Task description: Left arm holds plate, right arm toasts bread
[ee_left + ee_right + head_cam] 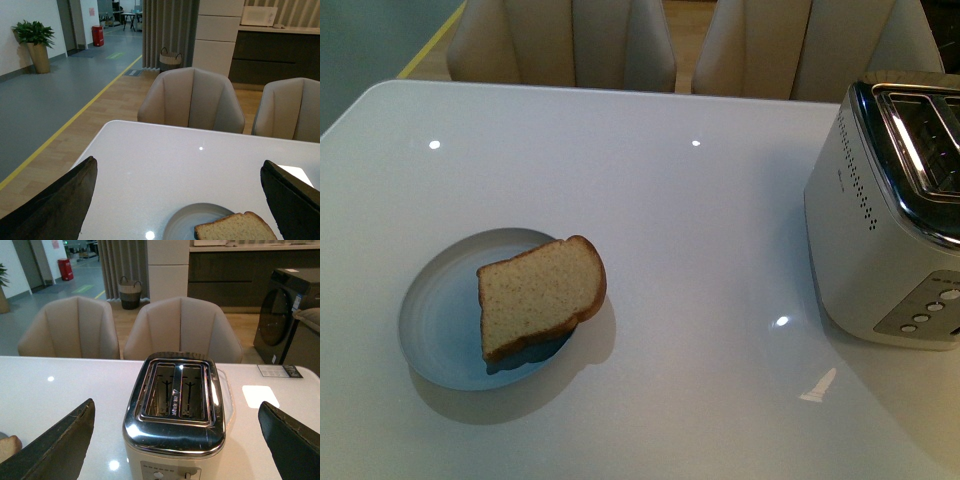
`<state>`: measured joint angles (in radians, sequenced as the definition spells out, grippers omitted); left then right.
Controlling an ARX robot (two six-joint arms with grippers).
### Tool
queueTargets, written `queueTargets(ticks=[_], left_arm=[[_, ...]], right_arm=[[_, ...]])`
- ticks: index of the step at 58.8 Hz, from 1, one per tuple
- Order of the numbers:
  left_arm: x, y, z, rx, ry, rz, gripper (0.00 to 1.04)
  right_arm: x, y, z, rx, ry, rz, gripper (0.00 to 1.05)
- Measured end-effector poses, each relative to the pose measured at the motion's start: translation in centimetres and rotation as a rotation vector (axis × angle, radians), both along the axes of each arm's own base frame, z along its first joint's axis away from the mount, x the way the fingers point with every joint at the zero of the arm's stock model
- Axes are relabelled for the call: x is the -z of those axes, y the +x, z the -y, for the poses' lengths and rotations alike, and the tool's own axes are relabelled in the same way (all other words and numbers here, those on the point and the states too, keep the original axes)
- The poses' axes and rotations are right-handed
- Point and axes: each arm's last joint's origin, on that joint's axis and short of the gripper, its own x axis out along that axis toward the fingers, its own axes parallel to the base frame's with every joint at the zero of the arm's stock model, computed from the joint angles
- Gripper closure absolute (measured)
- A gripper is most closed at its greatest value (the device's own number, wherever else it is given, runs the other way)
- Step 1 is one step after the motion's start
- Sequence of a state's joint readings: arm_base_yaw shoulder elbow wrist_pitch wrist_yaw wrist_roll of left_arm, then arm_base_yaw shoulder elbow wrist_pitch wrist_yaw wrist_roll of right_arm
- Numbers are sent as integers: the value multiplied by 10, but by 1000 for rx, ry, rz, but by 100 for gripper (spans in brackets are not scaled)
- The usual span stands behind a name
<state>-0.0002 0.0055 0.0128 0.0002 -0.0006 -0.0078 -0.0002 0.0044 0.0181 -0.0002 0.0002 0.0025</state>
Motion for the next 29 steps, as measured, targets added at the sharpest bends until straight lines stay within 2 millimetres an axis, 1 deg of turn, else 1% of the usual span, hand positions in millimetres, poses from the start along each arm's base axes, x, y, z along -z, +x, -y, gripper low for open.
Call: queueTargets(ticks=[29], left_arm=[[0, 0, 0, 0, 0, 0, 7]], right_arm=[[0, 0, 0, 0, 0, 0, 9]])
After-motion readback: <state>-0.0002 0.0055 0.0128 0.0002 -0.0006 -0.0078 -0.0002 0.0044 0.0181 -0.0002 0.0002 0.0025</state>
